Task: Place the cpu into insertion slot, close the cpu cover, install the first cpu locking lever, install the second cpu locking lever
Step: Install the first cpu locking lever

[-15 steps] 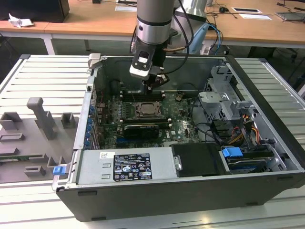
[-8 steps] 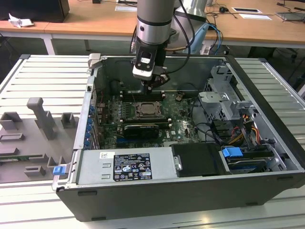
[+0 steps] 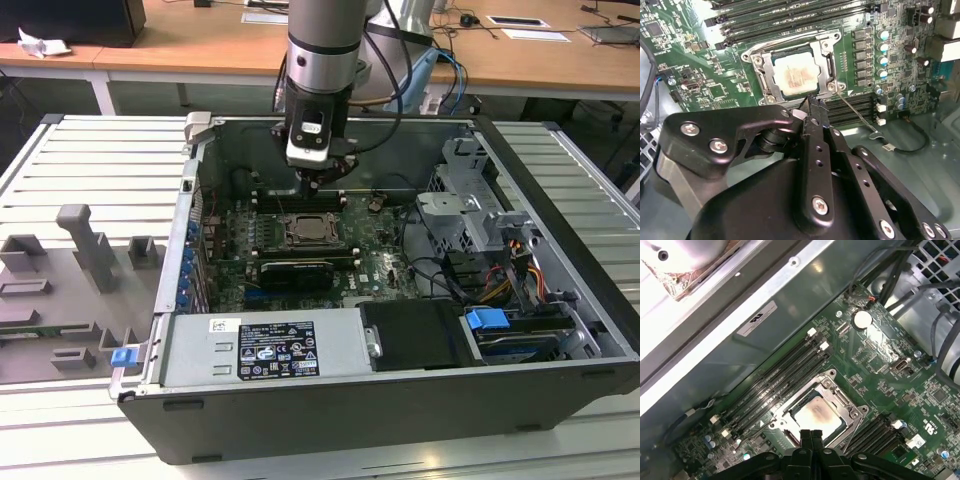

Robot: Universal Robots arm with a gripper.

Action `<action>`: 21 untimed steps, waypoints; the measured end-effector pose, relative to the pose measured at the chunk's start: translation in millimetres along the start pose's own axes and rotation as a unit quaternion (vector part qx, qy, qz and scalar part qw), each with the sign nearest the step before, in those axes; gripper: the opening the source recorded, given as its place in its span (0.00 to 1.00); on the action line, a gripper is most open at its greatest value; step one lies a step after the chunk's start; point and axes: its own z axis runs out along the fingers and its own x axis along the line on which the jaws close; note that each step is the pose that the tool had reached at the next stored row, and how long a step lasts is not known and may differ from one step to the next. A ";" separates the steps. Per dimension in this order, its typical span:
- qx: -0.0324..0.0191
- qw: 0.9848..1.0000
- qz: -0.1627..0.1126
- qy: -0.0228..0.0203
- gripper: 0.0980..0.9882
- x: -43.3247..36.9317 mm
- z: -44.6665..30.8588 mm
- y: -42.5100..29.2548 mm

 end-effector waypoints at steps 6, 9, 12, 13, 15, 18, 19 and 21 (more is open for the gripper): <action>0.001 1.000 -0.024 0.001 0.01 0.0 0.0 0.0; 0.002 0.999 -0.037 0.002 0.01 0.0 0.0 0.0; 0.003 0.999 -0.049 0.002 0.01 0.0 0.0 0.0; 0.004 0.998 -0.057 0.002 0.01 0.0 0.0 0.0; 0.004 0.998 -0.067 0.003 0.01 0.0 0.0 0.0; 0.005 0.997 -0.081 0.004 0.01 0.0 0.0 0.0; 0.005 0.996 -0.085 0.004 0.01 0.0 0.0 0.0; 0.006 0.996 -0.090 0.004 0.01 0.0 0.0 0.0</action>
